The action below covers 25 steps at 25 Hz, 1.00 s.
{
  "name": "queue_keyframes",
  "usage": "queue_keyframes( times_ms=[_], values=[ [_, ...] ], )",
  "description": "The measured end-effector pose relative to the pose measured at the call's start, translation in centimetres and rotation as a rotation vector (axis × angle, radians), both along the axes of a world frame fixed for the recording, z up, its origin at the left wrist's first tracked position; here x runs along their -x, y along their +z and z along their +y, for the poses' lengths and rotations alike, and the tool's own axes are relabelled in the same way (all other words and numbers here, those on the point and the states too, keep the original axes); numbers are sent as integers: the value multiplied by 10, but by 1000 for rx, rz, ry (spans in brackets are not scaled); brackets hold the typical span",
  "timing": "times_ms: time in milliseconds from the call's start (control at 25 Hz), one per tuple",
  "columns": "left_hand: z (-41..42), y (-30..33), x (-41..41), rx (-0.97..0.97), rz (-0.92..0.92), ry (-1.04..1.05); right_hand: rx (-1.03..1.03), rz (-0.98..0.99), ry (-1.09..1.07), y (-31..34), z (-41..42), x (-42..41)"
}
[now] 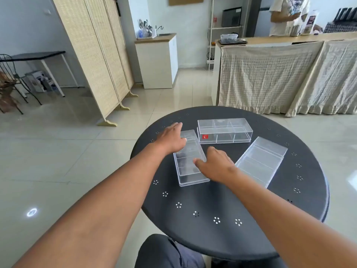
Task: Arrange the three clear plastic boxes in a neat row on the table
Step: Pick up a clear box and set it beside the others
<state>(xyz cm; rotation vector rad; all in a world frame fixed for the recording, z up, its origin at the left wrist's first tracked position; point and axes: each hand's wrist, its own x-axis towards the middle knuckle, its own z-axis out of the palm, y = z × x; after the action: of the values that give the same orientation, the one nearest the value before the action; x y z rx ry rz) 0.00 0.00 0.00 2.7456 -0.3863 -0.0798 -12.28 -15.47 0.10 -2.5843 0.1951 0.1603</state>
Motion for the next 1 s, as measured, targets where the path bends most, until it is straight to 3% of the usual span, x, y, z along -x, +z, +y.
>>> queue_keyframes(
  times_ms=[240, 480, 600, 760, 880, 1000],
  values=[
    [12, -17, -20, -7, 92, 83, -38, 188, -22, -17, -10, -13],
    [69, -34, 15, 157, 95, 288, 19, 180, -114, -14, -13, -14],
    [74, -37, 36, 332, 128, 384, -148, 175, -189, -14, -14, -21],
    [71, -38, 51, 646, 194, 492, -619, 176, -418, -13, -13, -23],
    [75, -28, 60, 847, 212, 517, -787, 162, -459, -9, -13, -20],
    [78, -6, 63, 978, 191, 414, -873, 58, -403, 6, -22, -18]
  ],
)
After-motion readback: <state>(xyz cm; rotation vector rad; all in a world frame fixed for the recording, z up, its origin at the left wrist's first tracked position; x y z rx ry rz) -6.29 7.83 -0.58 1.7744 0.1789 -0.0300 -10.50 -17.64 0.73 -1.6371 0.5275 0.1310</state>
